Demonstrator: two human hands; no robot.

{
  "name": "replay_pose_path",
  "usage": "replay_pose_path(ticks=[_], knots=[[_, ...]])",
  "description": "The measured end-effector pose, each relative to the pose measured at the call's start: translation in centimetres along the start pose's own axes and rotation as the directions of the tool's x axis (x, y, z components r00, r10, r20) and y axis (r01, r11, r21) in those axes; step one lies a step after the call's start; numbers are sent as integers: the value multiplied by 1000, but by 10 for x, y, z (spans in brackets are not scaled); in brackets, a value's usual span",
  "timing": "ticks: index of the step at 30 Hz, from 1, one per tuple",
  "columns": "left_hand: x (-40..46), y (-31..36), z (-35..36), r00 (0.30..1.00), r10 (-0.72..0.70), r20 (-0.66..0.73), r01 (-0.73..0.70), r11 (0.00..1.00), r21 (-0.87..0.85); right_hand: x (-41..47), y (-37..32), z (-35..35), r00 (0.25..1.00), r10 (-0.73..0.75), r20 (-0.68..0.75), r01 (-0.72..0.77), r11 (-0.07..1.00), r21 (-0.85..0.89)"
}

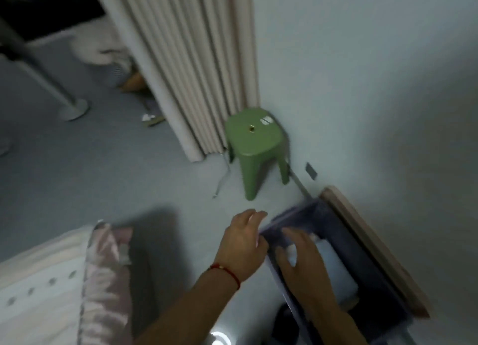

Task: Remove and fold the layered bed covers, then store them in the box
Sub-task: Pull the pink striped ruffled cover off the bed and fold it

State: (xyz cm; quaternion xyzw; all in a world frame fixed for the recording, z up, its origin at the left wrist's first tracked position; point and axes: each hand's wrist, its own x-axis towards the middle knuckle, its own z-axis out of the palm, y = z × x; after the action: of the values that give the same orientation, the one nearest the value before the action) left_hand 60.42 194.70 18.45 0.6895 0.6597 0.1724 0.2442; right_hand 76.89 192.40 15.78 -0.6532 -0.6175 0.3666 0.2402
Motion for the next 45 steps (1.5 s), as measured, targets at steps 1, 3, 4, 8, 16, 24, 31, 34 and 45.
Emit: replay_pose_path(ticks=[1, 3, 4, 8, 16, 24, 31, 34, 45], knots=[[-21, -6, -27, 997, -46, -66, 45, 999, -17, -5, -32, 5, 997, -66, 31, 66, 998, 7], [-62, -22, -70, 974, -125, -189, 116, 992, -57, -17, -89, 16, 973, -200, 118, 199, 980, 19], [-89, -34, -94, 948, -174, -266, 158, 984, -81, -24, -118, 30, 941, -296, 162, 294, 955, 38], [-195, -76, -161, 812, -384, -440, 325, 923, -207, -75, -210, 84, 782, -532, 325, 542, 838, 68], [-481, -135, -215, 355, -667, -655, 594, 702, -393, -302, -322, 214, 388, -668, 634, 667, 679, 307], [-664, -102, -204, -175, -739, -650, 662, 400, -633, -441, -349, 279, -78, -642, 763, 699, 510, 501], [-731, -7, -157, -660, -594, -460, 486, 129, -864, -551, -333, 279, -594, -449, 667, 598, 308, 740], [-759, 44, -122, -811, -456, -365, 388, 47, -920, -608, -306, 261, -773, -315, 551, 499, 235, 834], [-915, 258, 38, -944, -262, -198, 185, 74, -980, -826, -153, 144, -928, -112, 356, 346, 100, 933]])
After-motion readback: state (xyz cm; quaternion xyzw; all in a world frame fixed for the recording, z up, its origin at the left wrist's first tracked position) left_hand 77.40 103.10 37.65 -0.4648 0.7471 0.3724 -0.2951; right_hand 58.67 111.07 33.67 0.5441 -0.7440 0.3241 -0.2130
